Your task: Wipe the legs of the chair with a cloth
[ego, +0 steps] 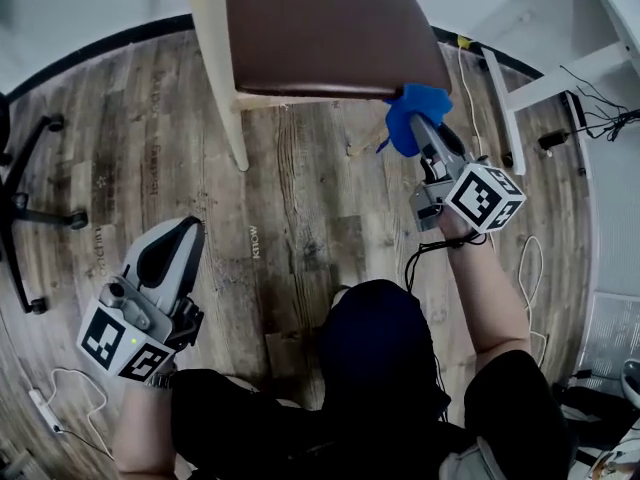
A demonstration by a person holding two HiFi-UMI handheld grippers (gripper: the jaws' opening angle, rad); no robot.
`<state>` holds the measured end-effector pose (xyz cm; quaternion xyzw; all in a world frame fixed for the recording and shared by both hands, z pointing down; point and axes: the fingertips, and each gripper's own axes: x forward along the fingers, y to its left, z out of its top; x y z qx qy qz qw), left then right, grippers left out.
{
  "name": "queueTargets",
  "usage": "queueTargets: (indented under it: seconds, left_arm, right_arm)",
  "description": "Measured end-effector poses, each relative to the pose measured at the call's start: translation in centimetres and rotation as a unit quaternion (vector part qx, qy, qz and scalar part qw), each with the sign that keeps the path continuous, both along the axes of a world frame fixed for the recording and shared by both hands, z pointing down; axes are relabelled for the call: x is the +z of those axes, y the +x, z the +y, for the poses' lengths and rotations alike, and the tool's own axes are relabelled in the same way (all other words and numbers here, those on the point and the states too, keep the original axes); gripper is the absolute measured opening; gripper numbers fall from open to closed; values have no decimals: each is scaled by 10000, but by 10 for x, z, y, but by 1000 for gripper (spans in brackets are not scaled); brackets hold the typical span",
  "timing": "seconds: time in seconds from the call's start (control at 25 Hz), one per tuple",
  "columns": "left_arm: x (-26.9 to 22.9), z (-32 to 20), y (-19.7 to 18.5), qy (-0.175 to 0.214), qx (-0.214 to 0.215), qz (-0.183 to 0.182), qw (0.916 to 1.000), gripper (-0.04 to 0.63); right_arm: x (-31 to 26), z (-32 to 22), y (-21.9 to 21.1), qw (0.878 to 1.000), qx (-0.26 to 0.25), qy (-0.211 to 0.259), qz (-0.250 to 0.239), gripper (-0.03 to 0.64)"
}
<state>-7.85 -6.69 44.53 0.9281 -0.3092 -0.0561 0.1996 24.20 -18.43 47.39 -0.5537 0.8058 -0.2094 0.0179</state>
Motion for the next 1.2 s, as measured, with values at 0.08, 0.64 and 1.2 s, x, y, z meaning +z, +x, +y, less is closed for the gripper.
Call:
queueTargets:
  seconds: [0.08, 0.64, 1.2]
  left_arm:
    - [3, 1, 2, -36, 29, -99, 9999, 5]
    - [2, 1, 13, -81, 72, -139, 9998, 5]
    - [29, -7, 7, -411, -49, -410, 9983, 5]
  right_arm:
    - [1, -1, 25, 9994, 316, -29, -128, 87]
    - [32, -13, 37, 9981, 557, -37, 276, 87]
    - [147, -22, 38, 9952, 594, -765, 167, 87]
